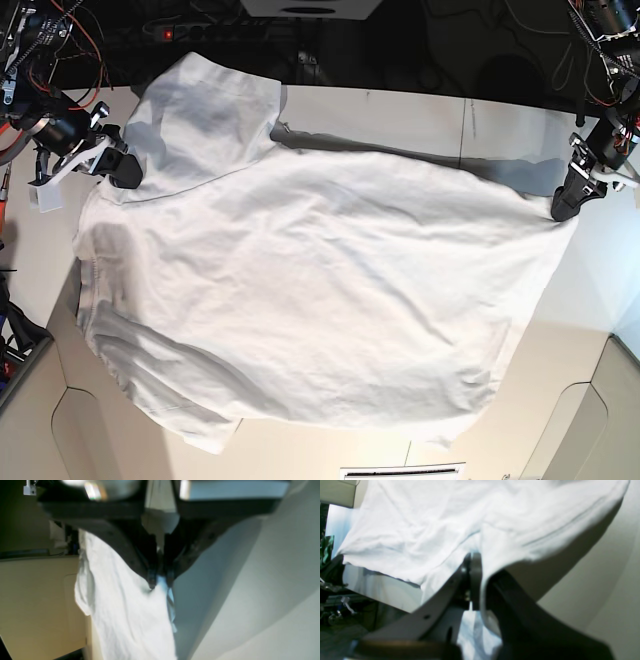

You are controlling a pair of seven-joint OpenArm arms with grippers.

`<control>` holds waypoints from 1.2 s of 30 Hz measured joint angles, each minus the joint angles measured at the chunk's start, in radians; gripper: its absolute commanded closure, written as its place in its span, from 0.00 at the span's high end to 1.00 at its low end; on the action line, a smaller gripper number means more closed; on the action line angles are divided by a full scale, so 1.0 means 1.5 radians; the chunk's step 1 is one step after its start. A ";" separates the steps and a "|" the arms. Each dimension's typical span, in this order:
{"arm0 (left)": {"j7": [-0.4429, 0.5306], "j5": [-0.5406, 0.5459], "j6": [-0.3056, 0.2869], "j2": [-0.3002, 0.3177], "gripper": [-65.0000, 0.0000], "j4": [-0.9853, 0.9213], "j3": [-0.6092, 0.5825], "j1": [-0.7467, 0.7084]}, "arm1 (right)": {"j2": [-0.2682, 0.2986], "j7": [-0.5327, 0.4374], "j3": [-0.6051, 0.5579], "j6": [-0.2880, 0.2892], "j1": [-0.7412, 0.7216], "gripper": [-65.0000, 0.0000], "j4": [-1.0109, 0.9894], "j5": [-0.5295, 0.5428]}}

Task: Layout the t-shirt on the table in an organized manner, then fold the t-shirt properly
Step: 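Lift the shirt with both grippers and pull it taut between them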

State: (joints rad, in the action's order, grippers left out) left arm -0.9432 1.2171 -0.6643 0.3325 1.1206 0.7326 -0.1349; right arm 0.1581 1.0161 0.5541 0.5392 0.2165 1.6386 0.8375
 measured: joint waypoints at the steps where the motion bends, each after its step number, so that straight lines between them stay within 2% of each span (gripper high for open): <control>1: -0.003 0.007 -0.002 0.000 0.00 0.001 0.000 0.001 | 0.000 0.006 0.000 0.000 0.000 0.00 0.002 0.000; 5: -0.037 0.016 -0.002 0.003 0.00 0.001 0.000 -0.001 | 0.000 0.030 0.000 0.000 0.003 0.00 0.009 0.000; 9: -0.072 0.074 -0.004 0.007 0.00 0.005 0.000 -0.019 | 0.002 0.030 0.000 0.000 0.016 0.00 0.011 0.016; 11: -0.077 0.080 -0.004 0.010 0.00 0.007 0.005 -0.031 | 0.007 0.032 0.005 0.001 0.020 0.00 0.011 0.015; 20: -0.097 0.082 -0.012 0.035 0.00 0.033 0.043 -0.038 | 0.085 0.034 0.030 0.005 0.013 0.00 0.012 0.025; 24: -0.117 0.084 -0.012 0.054 0.00 0.063 0.046 -0.038 | 0.086 0.045 0.030 0.005 0.013 0.00 0.012 0.036; 36: -0.121 0.090 -0.013 0.054 0.00 0.134 0.047 -0.106 | 0.086 0.071 0.030 0.005 0.028 0.00 0.012 0.052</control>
State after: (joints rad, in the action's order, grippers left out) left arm -1.1252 1.3514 -0.6842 0.4133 1.3216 0.8036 -0.2939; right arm 0.2878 1.1233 0.5995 0.5472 0.2588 1.6569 0.9161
